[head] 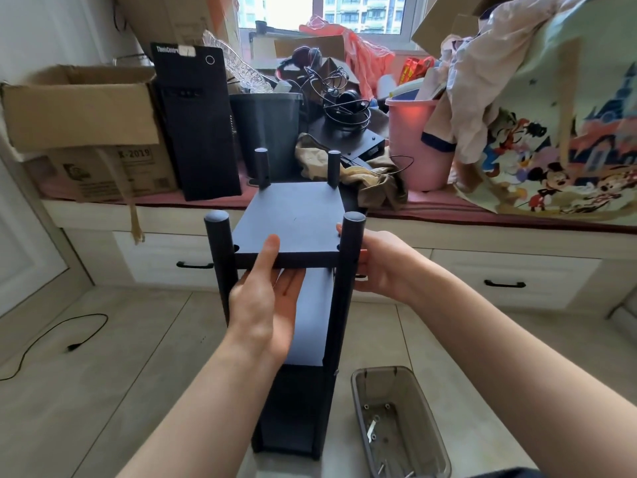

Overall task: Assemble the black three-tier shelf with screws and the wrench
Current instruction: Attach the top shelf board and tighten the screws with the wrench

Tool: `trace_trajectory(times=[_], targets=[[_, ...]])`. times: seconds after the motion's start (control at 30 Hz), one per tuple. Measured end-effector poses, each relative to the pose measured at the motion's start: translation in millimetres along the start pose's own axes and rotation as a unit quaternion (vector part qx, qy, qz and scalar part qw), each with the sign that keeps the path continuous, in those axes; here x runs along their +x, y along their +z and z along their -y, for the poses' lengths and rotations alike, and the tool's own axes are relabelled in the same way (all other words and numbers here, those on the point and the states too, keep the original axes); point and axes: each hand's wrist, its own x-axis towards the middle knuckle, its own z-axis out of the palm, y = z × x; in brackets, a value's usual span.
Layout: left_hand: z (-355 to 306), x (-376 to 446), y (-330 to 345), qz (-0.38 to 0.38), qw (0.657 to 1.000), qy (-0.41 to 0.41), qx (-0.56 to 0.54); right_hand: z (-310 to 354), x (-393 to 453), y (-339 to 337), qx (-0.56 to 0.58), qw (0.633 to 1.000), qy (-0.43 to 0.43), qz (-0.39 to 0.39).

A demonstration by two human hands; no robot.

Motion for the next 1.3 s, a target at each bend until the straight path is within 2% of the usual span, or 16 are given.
trace_trajectory(times=[0.07, 0.2, 0.37, 0.9, 1.07, 1.13, 1.3], targets=[[-4, 7, 2, 0.04, 0.999, -0.02, -0.007, 1, -1, 0, -0.003, 1.0, -0.001, 0.002], [-6, 18, 0, 0.075, 0.996, -0.051, -0.018, 1, -4, 0, -0.006, 1.0, -0.01, 0.001], [-10, 19, 0, 0.107, 0.994, -0.033, -0.001, 1, -7, 0, -0.022, 1.0, -0.02, 0.0], [-2, 16, -2, 0.149, 0.987, -0.044, 0.027, 2, -10, 2, -0.04, 0.998, -0.046, -0.012], [-1, 16, 0, 0.146, 0.988, -0.038, 0.023, 4, -16, -1, -0.086, 0.993, -0.057, -0.051], [0, 15, 1, 0.145, 0.989, -0.039, 0.016, 4, -24, -6, -0.108, 0.988, -0.081, -0.077], [0, 14, 4, 0.142, 0.989, -0.035, 0.0, 2, -53, -15, -0.144, 0.96, -0.214, -0.105]])
